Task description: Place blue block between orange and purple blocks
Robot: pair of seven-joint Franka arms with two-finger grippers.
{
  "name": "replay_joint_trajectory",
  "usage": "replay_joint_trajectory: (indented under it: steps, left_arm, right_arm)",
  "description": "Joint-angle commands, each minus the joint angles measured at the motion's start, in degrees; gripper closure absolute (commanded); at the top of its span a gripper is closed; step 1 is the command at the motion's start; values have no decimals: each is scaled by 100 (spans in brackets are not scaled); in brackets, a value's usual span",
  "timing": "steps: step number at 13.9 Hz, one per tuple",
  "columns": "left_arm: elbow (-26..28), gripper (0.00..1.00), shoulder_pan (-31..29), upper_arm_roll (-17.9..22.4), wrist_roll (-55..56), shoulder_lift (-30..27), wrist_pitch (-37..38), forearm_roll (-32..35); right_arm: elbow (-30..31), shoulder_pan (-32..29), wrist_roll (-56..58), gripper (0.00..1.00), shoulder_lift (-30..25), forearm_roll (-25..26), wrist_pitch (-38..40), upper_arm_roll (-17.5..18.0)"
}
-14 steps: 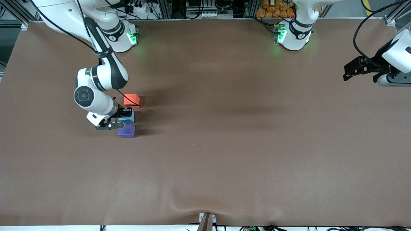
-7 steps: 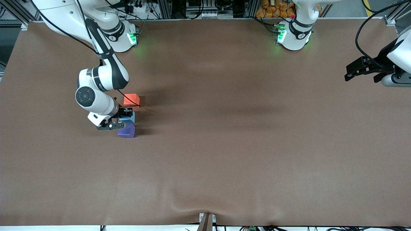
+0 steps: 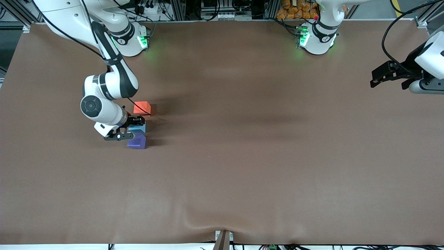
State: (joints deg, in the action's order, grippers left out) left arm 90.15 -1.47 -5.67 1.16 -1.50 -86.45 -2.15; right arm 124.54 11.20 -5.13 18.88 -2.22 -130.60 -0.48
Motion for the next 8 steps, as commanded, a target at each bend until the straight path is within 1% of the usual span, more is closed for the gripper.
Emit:
replay_joint_trajectory:
  steps: [1,3,4,6,8]
  left_arm:
    - [-24,0,-20,-39,-28,-26,-21,-40]
    - [-24,0,-29,-39,-28,-26,-21,-40]
    - [-24,0,-38,-39,-28,-26,-21,-40]
    - [-24,0,-38,-39,-28,-17,-21,-40]
    - [-24,0,-38,-39,-28,-17,-21,-49]
  right_arm:
    - [-1313,-127,48,0,54,-138,1688,92]
    - [-2525,-232,48,0,98,-138,2903,83]
    - [-3027,-259,48,0,168,-138,3239,83]
    - [-3811,-451,109,0,212,-147,3453,92]
    - [-4601,-540,109,0,204,-94,4021,83]
